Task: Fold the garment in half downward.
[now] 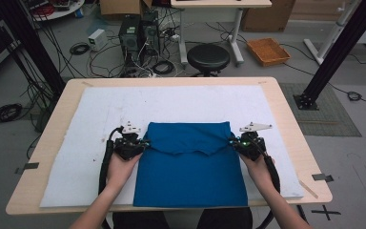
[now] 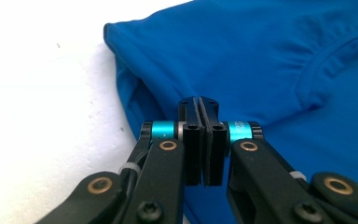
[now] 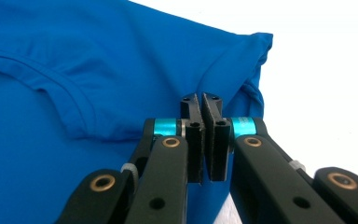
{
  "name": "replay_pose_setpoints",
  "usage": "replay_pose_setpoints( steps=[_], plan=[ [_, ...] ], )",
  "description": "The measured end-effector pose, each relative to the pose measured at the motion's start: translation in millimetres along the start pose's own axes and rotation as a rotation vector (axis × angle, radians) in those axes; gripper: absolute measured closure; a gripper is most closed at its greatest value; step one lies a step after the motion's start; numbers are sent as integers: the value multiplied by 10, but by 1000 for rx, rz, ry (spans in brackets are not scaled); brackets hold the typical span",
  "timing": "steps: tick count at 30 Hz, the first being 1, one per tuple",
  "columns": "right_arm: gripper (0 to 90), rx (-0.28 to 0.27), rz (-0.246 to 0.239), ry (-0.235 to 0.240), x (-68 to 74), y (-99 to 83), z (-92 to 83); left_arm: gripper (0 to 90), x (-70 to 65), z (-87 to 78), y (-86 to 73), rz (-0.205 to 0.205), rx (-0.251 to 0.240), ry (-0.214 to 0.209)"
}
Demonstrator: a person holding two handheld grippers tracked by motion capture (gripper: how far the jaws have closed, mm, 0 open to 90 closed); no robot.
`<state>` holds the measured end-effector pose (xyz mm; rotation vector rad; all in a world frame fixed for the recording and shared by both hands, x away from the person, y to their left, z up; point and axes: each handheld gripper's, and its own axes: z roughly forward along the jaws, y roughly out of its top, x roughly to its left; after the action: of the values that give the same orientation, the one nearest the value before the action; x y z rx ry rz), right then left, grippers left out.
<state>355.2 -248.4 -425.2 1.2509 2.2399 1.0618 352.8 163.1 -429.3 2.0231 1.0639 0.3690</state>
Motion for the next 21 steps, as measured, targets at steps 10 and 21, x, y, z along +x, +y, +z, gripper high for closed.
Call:
replay_pose_setpoints(
  steps=[10,21],
  plan=[
    [883,16,-28,62,152,-145,-329,883,-213,-329,-110,32,11,-94],
    [883,21,-77,127,448,-471,-863,883,-521,-751,-401,40,9,-189]
  ],
)
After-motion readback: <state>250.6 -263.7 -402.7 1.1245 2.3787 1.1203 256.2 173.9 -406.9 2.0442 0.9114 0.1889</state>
